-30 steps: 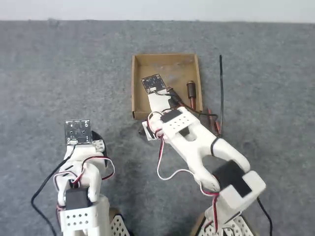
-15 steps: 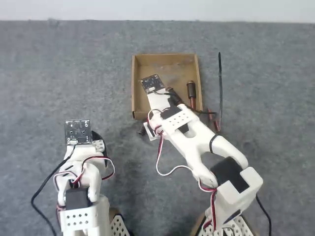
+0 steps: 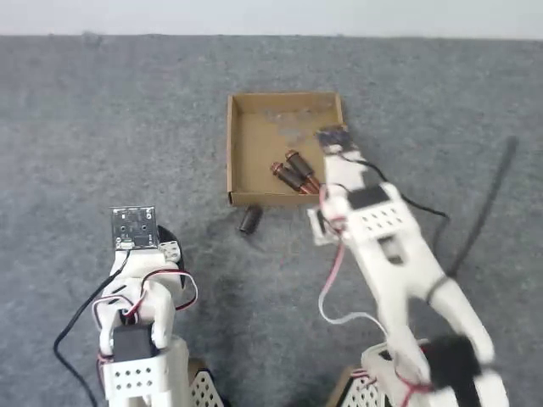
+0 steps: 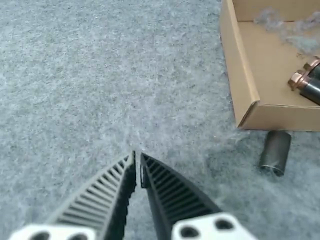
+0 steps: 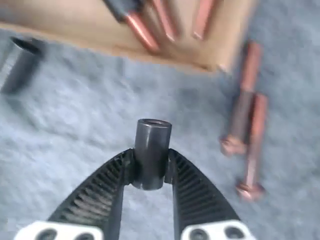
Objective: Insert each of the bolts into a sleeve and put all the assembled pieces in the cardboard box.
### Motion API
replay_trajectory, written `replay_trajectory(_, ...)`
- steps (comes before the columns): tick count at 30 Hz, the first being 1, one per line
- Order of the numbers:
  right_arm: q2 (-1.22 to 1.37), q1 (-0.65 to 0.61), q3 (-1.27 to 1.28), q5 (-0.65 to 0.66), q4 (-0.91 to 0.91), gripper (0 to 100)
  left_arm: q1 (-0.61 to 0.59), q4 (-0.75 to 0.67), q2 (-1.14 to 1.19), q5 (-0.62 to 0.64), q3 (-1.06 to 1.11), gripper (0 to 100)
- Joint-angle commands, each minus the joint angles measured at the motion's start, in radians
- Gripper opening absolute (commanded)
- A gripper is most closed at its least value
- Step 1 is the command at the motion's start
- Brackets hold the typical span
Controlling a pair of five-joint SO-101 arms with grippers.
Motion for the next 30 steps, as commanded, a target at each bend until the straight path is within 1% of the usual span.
replay_trajectory(1, -0.191, 0.099, 0.106, 0.069, 0.007, 0.7, -0.006, -0.023, -0.018, -0.009, -0.012, 1)
replay_trajectory(10, -0.475, 0.367, 0.368, 0.189, 0.007, 0.7, -0.006, -0.021, -0.018, -0.009, -0.012, 1)
replay_trajectory(16, -0.565, 0.513, 0.491, 0.285, -0.007, 0.9, -0.006, -0.021, -0.018, -0.009, -0.012, 1)
replay_trajectory(20, -0.558, 0.607, 0.557, 0.344, -0.064, 0.9, -0.006, -0.021, -0.018, -0.009, -0.012, 1)
replay_trajectory(23, -0.524, 0.673, 0.560, 0.370, -0.071, 0.9, -0.006, -0.020, -0.018, -0.009, -0.012, 1)
replay_trajectory(26, -0.453, 0.691, 0.522, 0.371, -0.067, 0.9, -0.006, -0.020, -0.018, -0.009, -0.012, 1)
replay_trajectory(30, -0.289, 0.693, 0.442, 0.370, -0.067, 1.0, -0.006, -0.020, -0.018, -0.009, -0.012, 1)
